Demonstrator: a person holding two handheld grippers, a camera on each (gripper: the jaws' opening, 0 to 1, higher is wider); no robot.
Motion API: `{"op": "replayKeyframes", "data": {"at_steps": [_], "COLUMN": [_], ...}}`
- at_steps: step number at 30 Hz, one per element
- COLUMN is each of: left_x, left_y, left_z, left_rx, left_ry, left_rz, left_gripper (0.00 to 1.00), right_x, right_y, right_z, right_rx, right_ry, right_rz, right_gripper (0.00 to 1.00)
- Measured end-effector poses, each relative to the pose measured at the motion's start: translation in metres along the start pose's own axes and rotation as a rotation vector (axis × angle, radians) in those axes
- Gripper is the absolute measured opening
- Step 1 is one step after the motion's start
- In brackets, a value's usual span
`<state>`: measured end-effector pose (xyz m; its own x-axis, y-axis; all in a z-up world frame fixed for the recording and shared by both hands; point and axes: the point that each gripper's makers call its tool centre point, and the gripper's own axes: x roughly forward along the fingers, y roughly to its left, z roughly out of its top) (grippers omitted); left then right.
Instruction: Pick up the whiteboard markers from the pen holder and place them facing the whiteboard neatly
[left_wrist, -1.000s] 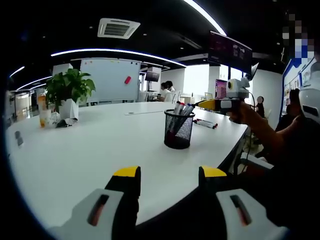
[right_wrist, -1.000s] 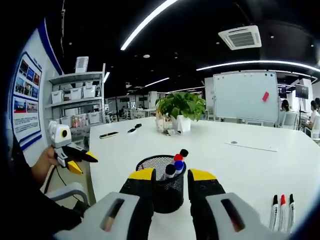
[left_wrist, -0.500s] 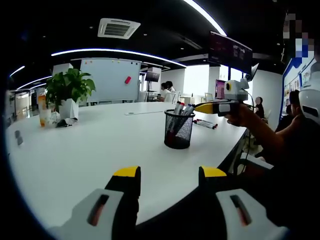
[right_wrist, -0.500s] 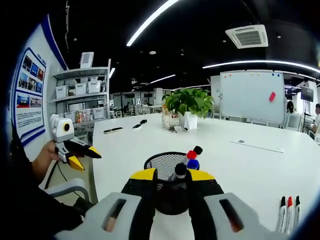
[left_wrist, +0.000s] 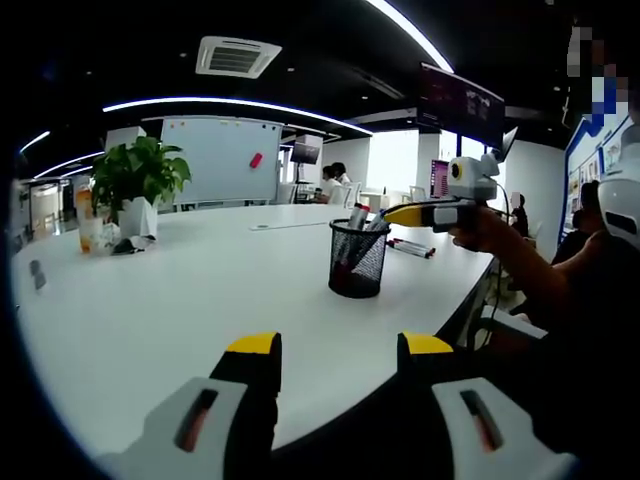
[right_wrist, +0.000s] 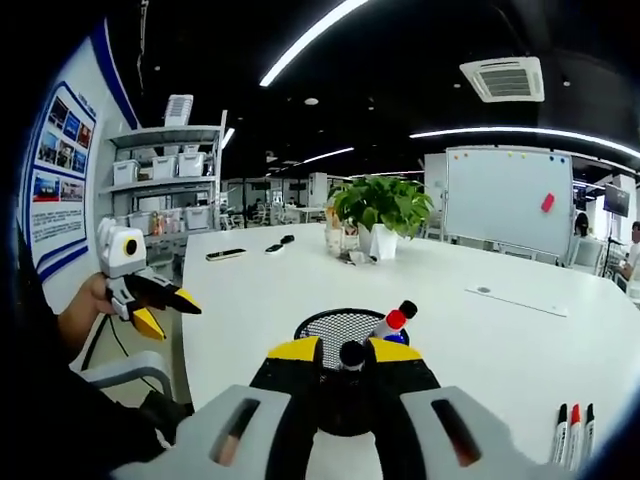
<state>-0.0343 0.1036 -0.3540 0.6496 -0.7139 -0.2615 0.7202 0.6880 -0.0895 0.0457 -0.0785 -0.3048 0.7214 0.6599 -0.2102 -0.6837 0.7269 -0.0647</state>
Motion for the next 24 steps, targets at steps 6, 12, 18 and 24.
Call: {"op": "replayKeyframes", "data": {"at_steps": [6,12,18,24], "left_x": [0.000,0.000,0.000,0.000], "left_y": [0.001,0.001,0.001,0.000], "left_z": [-0.001,-0.001,0.000,0.002], "left_rx": [-0.003,-0.003,-0.001,0.003], "left_ry": [0.001,0.001,-0.001,-0.002], "left_rz": [0.001,0.002,0.002,-0.001], "left_gripper": [0.48,0.48,0.48,0.48], "right_x": [0.003,0.002,-0.005,-0.022], "right_y": [-0.002,-0.006,-0.009,-0.010], "right_z": [-0.002,0.001,0.011,0.028], "right_rx": [0.014,0.035,0.038,0.069], "right_ry": [-0.003,-0.019,-0.033,-0.084], "right_rz": [-0.007,-0.042,-0.050,-0.052], "right_gripper": [0.14,0.13,0.13,0.13]}}
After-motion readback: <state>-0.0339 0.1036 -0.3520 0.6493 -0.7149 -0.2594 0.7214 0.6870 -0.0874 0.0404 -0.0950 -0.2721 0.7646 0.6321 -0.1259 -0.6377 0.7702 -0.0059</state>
